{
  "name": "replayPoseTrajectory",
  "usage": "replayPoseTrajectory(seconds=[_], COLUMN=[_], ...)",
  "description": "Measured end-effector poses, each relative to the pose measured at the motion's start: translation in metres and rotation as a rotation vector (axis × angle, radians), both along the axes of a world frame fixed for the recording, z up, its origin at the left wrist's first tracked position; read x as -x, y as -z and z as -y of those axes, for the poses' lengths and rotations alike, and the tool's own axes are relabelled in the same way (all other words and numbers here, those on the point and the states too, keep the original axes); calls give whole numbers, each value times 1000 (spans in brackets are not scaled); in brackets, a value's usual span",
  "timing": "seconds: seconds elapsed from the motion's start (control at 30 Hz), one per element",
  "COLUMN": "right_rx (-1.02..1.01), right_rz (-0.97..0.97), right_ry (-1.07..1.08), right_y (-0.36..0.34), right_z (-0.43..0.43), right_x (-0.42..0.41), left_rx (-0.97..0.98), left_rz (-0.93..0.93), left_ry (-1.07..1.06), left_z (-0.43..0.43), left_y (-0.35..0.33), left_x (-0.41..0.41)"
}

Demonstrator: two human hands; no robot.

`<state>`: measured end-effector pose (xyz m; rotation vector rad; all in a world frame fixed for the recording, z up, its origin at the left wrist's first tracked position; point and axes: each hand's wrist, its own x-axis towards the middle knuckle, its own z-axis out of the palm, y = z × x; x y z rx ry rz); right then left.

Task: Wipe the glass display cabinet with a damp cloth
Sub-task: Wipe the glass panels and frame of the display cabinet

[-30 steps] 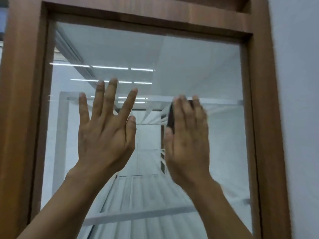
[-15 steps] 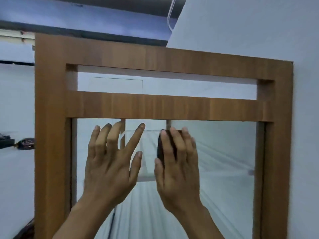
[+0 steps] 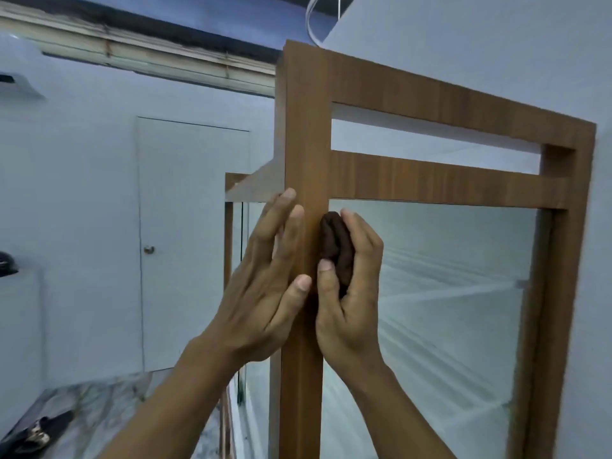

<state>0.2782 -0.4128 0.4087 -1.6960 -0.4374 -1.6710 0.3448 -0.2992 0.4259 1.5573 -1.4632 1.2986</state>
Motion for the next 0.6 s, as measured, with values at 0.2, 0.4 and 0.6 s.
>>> replayPoseTrajectory(seconds=[0.2,0.4,0.6], right_rx=[-8,52,52], right_rz=[-32,34,83], right_ry=[195,380,565], right_y=[-3,-2,-4], right_z=[-20,-27,-34], right_x=[-3,-8,-11], left_rx=[9,48,106], left_rz=[-103,-100,-90], left_ry=[351,455,572], left_z=[9,25,34], left_y=[6,13,6], left_x=[-33,-62,-75])
